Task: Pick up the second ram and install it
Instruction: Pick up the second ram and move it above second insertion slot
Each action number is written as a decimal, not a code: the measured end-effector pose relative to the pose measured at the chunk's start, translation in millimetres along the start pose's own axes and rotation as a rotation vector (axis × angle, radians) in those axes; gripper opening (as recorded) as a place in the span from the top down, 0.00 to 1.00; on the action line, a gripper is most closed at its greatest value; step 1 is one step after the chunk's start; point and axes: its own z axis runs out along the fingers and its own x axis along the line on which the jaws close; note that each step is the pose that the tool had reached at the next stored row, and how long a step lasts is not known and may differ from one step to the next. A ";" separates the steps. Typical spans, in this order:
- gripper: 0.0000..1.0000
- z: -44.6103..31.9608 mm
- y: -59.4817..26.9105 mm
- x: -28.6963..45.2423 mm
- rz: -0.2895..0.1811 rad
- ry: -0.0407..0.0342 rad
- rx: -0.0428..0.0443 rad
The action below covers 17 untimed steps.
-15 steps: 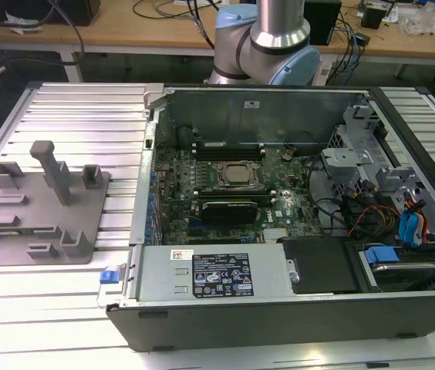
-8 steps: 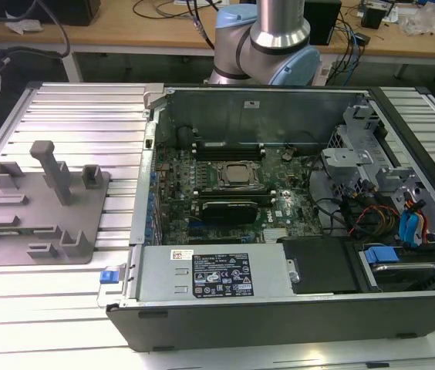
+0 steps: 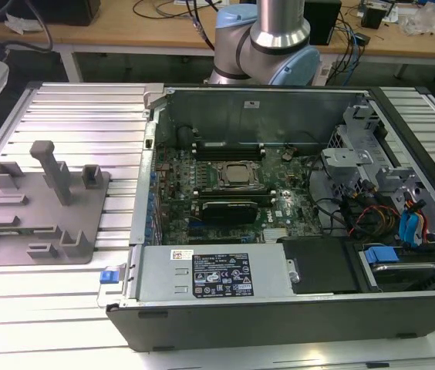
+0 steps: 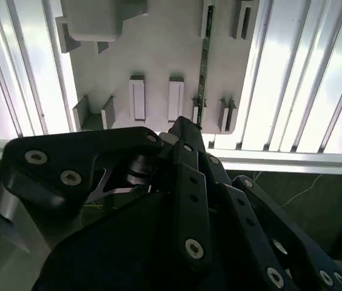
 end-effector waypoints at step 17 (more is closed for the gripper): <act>0.92 2.3 -0.1 0.0 -0.447 0.0181 -0.0035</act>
